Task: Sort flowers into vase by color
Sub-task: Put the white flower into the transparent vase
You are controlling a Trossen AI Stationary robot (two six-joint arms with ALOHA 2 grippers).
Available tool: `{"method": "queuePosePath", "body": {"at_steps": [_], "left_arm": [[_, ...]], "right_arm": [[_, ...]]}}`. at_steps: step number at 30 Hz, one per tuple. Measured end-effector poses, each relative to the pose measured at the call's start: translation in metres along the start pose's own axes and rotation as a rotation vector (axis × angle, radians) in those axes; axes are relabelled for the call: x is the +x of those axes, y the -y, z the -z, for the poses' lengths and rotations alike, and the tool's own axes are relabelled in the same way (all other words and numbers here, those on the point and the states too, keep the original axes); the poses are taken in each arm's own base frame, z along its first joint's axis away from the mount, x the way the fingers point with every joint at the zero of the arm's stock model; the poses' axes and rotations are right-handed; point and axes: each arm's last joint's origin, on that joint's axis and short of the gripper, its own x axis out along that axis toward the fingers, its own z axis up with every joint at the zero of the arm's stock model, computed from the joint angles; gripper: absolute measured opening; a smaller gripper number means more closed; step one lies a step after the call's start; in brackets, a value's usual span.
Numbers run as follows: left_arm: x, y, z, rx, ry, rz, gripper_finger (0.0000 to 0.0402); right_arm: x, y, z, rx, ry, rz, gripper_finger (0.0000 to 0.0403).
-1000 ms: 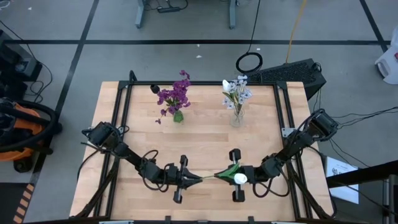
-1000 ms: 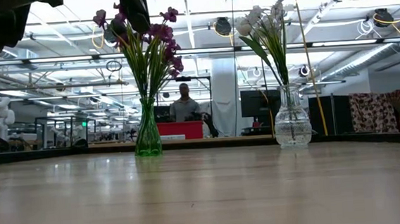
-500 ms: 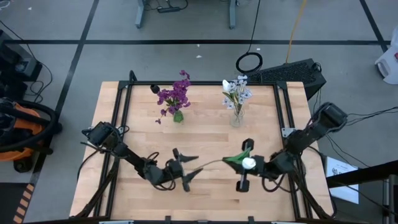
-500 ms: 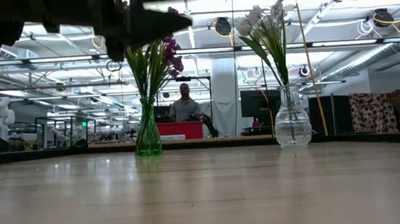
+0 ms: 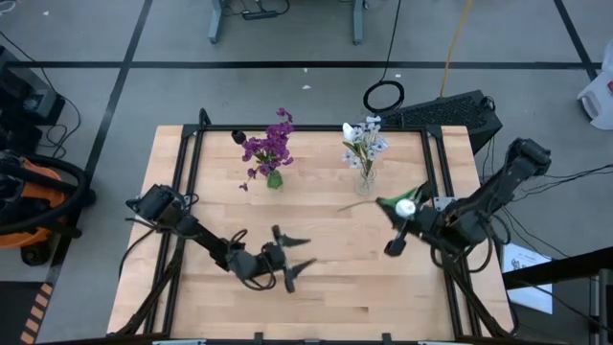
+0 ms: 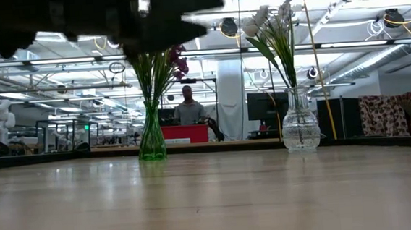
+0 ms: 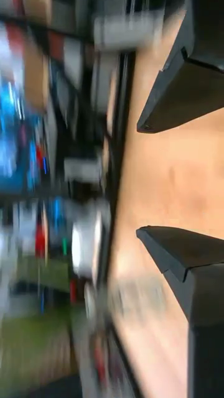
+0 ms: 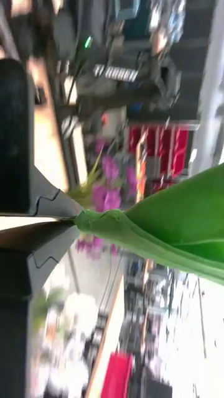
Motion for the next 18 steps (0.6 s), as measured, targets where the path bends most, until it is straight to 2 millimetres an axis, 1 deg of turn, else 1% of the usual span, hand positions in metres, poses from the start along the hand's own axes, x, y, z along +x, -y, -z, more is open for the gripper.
{"method": "queuePosePath", "body": {"at_steps": [2, 4, 8, 13, 15, 18], "left_arm": [[0.006, -0.003, -0.004, -0.036, 0.008, 0.148, 0.0262], [0.012, -0.007, -0.004, -0.061, 0.006, 0.233, 0.0262], [0.024, -0.021, 0.0, -0.05, -0.031, 0.228, 0.0262], [0.036, -0.037, 0.009, -0.061, -0.115, 0.235, 0.0262], [0.039, -0.041, 0.01, -0.073, -0.134, 0.246, 0.0262], [0.042, -0.046, 0.011, -0.081, -0.144, 0.257, 0.0262]], "right_arm": [[-0.002, 0.008, -0.002, -0.034, -0.021, 0.046, 0.0002], [-0.003, 0.014, -0.003, -0.06, -0.042, 0.09, 0.0002], [-0.005, 0.022, -0.004, -0.087, -0.072, 0.163, 0.0002], [-0.006, 0.025, -0.002, -0.116, -0.11, 0.266, 0.0002], [-0.005, 0.025, 0.001, -0.125, -0.112, 0.27, 0.0002], [-0.004, 0.026, 0.006, -0.09, -0.108, 0.284, 0.0002]]}}
